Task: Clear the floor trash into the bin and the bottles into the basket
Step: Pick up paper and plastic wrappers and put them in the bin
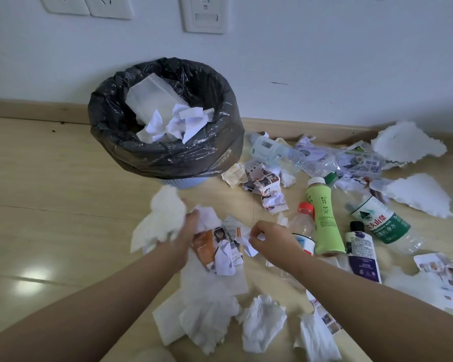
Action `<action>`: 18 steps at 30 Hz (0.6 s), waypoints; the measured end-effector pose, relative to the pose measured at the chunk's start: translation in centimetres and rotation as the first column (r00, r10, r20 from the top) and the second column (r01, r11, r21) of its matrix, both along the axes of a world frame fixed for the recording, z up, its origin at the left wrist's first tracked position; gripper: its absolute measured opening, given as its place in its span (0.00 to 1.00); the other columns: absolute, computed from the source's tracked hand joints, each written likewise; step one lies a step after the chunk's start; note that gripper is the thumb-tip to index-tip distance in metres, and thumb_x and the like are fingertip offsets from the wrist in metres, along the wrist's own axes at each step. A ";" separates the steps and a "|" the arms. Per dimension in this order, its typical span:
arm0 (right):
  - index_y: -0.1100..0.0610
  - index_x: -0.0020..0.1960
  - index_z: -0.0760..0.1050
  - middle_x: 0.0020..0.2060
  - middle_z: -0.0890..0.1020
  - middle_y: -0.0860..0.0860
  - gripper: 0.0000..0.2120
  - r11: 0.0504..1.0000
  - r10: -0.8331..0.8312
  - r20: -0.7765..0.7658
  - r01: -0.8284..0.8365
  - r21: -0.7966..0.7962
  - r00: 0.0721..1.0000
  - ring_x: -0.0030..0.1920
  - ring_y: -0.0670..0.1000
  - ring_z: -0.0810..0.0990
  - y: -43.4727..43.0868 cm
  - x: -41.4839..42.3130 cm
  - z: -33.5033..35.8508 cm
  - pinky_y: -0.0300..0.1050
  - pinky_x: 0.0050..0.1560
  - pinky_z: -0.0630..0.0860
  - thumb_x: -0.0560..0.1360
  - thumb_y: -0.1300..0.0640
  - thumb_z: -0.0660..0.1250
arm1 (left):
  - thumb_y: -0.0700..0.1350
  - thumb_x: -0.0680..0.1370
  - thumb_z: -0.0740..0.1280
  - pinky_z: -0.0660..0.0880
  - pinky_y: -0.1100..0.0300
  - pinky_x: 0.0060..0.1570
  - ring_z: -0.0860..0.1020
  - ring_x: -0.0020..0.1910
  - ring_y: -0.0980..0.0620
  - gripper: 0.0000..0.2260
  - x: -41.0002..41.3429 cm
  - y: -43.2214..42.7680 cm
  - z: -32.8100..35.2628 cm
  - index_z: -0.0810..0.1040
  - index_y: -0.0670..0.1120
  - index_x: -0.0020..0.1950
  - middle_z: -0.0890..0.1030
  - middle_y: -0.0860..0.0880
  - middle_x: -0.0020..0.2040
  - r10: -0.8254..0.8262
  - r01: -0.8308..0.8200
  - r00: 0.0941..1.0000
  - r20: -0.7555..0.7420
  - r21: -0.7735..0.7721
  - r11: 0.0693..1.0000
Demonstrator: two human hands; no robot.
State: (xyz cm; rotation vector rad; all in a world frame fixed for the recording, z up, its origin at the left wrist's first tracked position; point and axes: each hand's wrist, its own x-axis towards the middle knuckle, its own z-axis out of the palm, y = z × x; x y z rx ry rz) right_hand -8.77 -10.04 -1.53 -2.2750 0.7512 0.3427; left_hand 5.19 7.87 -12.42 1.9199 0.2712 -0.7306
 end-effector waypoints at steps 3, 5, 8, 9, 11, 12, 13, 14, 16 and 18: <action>0.58 0.51 0.77 0.50 0.81 0.52 0.08 1.000 -0.016 0.005 0.016 0.020 1.000 0.52 0.52 0.77 0.6 0.4 0.2 0.39 0.44 0.68 0.76 0.57 0.61 | 0.38 0.77 0.61 0.75 0.58 0.41 0.79 0.50 0.45 0.08 -1.4 -2.5 8.9 0.74 0.51 0.48 0.79 0.43 0.56 0.030 -0.034 0.999 -0.021 -0.242 0.970; 0.57 0.52 0.77 0.49 0.80 0.52 0.08 0.999 -0.015 -0.005 0.015 0.030 1.000 0.48 0.52 0.76 1.0 0.6 0.1 0.38 0.42 0.67 0.76 0.59 0.60 | 0.37 0.78 0.59 0.75 0.58 0.38 0.77 0.43 0.49 0.09 -2.2 -2.4 9.5 0.75 0.49 0.47 0.78 0.43 0.54 -0.080 0.074 0.997 -0.025 -0.165 0.984; 0.55 0.54 0.75 0.48 0.78 0.51 0.12 0.999 -0.008 -0.025 0.009 0.054 1.000 0.45 0.50 0.73 1.4 0.9 0.0 0.38 0.34 0.66 0.75 0.63 0.59 | 0.40 0.79 0.59 0.77 0.61 0.41 0.74 0.40 0.54 0.06 -3.8 -2.0 9.1 0.74 0.47 0.53 0.75 0.48 0.48 -0.438 0.435 0.896 0.072 0.052 0.899; 0.55 0.56 0.75 0.49 0.78 0.52 0.13 0.998 -0.002 -0.030 0.004 0.059 1.000 0.45 0.51 0.73 1.5 0.9 0.0 0.37 0.33 0.66 0.75 0.64 0.58 | 0.42 0.79 0.60 0.75 0.66 0.39 0.74 0.40 0.55 0.07 -4.2 -2.0 9.2 0.73 0.48 0.56 0.74 0.51 0.47 -0.562 0.547 0.817 0.129 0.134 0.826; 0.54 0.58 0.73 0.52 0.78 0.54 0.14 0.998 0.016 -0.044 -0.013 0.066 0.999 0.45 0.51 0.73 1.7 0.9 0.0 0.38 0.33 0.67 0.75 0.64 0.58 | 0.43 0.78 0.62 0.72 0.68 0.40 0.73 0.44 0.55 0.11 -4.6 -1.7 8.6 0.70 0.48 0.60 0.73 0.52 0.49 -0.741 0.695 0.654 0.152 0.266 0.668; 0.53 0.59 0.72 0.53 0.78 0.54 0.15 0.997 0.022 -0.053 -0.018 0.072 0.998 0.45 0.52 0.74 1.7 0.9 0.0 0.38 0.33 0.68 0.75 0.64 0.58 | 0.43 0.77 0.62 0.73 0.64 0.45 0.73 0.48 0.54 0.14 -4.8 -1.6 8.1 0.69 0.47 0.63 0.73 0.52 0.51 -0.816 0.752 0.558 0.149 0.325 0.574; 0.53 0.60 0.72 0.53 0.78 0.54 0.16 0.997 0.026 -0.061 -0.021 0.080 0.998 0.44 0.52 0.74 1.8 0.8 -0.1 0.38 0.33 0.69 0.75 0.64 0.58 | 0.43 0.76 0.63 0.73 0.60 0.50 0.74 0.52 0.52 0.17 -5.0 -1.5 7.8 0.67 0.48 0.65 0.73 0.51 0.54 -0.870 0.791 0.475 0.134 0.369 0.488; 0.52 0.61 0.71 0.52 0.78 0.54 0.16 0.996 0.026 -0.068 -0.020 0.088 0.997 0.43 0.52 0.74 1.8 0.6 -0.1 0.38 0.34 0.71 0.75 0.64 0.58 | 0.42 0.76 0.63 0.72 0.58 0.53 0.74 0.55 0.51 0.21 -5.1 -1.4 7.8 0.65 0.48 0.68 0.73 0.50 0.58 -0.904 0.814 0.412 0.112 0.401 0.420; 0.52 0.61 0.71 0.50 0.77 0.53 0.17 0.995 0.027 -0.083 -0.019 0.101 0.996 0.44 0.52 0.75 1.8 0.3 -0.1 0.41 0.40 0.74 0.75 0.64 0.58 | 0.44 0.77 0.63 0.71 0.57 0.55 0.73 0.61 0.49 0.24 -5.3 -1.4 7.4 0.62 0.48 0.72 0.72 0.48 0.65 -0.949 0.830 0.309 0.071 0.467 0.305; 0.51 0.62 0.71 0.53 0.76 0.53 0.17 0.993 0.041 -0.101 -0.029 0.110 0.994 0.46 0.52 0.76 1.8 -0.1 0.0 0.41 0.42 0.74 0.75 0.64 0.58 | 0.47 0.78 0.62 0.71 0.58 0.57 0.72 0.63 0.50 0.22 -5.5 -1.2 7.1 0.63 0.49 0.71 0.71 0.48 0.67 -0.967 0.804 0.246 0.059 0.545 0.238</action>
